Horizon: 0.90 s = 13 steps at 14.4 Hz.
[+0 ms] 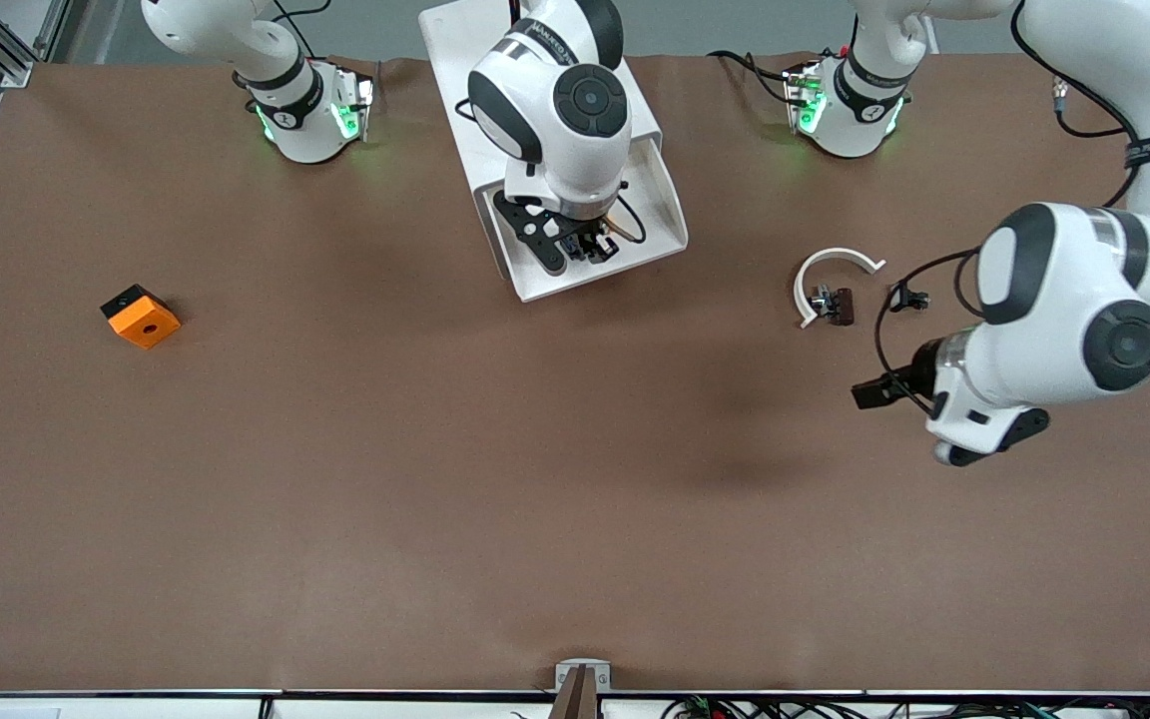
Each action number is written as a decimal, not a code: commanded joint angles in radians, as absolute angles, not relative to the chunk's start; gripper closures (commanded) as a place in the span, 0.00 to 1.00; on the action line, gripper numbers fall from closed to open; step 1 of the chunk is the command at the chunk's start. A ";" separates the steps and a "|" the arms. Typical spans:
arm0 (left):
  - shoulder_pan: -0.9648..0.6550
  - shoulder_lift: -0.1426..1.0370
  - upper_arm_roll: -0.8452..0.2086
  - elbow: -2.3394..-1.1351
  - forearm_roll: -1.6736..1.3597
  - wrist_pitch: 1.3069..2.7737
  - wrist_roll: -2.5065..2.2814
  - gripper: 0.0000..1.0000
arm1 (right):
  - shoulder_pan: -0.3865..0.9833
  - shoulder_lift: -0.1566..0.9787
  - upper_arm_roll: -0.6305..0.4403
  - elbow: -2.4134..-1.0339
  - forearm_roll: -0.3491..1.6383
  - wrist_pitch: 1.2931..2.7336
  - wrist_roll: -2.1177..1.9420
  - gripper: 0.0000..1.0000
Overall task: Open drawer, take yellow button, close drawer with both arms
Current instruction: 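Lift the button with the right gripper while the left gripper pushes the drawer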
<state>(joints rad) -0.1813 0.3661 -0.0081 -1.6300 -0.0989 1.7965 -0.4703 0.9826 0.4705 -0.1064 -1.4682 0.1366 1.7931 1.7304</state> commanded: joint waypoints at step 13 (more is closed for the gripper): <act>-0.198 0.311 -0.385 -1.871 -0.081 2.048 -0.851 0.00 | 0.842 0.405 -0.106 -1.279 0.155 1.541 1.581 0.86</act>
<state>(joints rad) -0.2002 0.3024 -0.3353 -1.8645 -0.0910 2.0232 -0.7658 0.8903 0.4460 -0.1167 -1.3037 0.1383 1.6245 1.6746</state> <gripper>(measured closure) 0.000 0.581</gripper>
